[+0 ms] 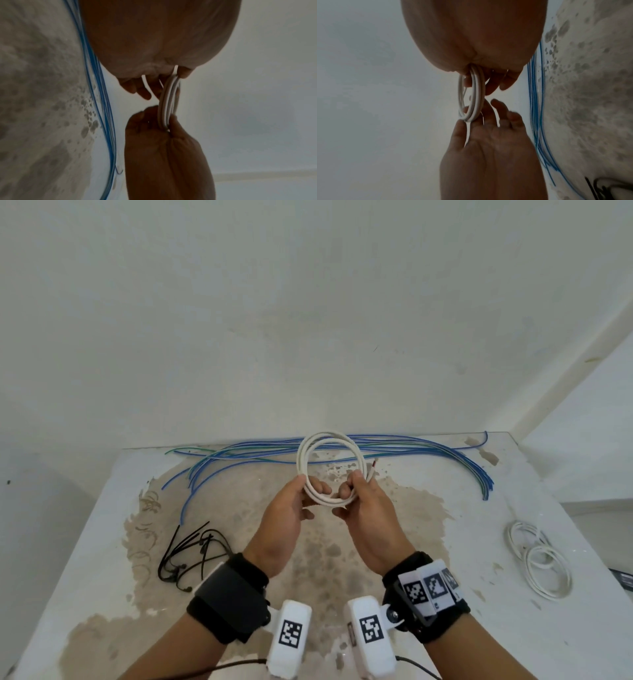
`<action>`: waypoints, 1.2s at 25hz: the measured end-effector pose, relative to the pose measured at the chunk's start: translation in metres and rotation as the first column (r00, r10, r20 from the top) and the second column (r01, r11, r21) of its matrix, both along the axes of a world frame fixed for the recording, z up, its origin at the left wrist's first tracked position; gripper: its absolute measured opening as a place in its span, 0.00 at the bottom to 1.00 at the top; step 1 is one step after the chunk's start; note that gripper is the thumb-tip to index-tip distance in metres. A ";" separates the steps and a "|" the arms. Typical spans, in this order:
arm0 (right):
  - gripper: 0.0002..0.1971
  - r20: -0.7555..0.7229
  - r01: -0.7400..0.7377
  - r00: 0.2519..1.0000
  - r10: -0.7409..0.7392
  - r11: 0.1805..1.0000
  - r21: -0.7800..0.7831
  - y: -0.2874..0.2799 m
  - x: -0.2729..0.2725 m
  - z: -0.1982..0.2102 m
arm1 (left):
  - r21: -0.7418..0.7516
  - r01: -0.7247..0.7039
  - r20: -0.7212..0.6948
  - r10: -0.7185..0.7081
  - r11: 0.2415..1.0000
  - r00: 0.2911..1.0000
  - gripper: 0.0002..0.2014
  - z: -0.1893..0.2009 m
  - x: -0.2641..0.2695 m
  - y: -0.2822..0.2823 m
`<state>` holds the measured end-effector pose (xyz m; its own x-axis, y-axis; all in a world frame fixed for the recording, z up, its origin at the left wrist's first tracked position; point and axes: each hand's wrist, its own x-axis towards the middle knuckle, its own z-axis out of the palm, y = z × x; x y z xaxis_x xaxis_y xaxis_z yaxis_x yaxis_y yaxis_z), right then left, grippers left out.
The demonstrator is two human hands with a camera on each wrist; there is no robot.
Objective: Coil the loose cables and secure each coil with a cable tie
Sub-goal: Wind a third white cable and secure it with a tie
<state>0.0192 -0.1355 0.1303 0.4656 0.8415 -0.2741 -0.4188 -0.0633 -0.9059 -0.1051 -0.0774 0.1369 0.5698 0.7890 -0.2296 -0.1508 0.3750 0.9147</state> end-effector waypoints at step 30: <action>0.14 0.190 -0.259 0.938 0.289 0.952 -0.164 -0.023 0.013 -0.001 | -0.358 0.100 -0.103 -0.146 0.928 0.984 0.14 0.017 -0.015 0.019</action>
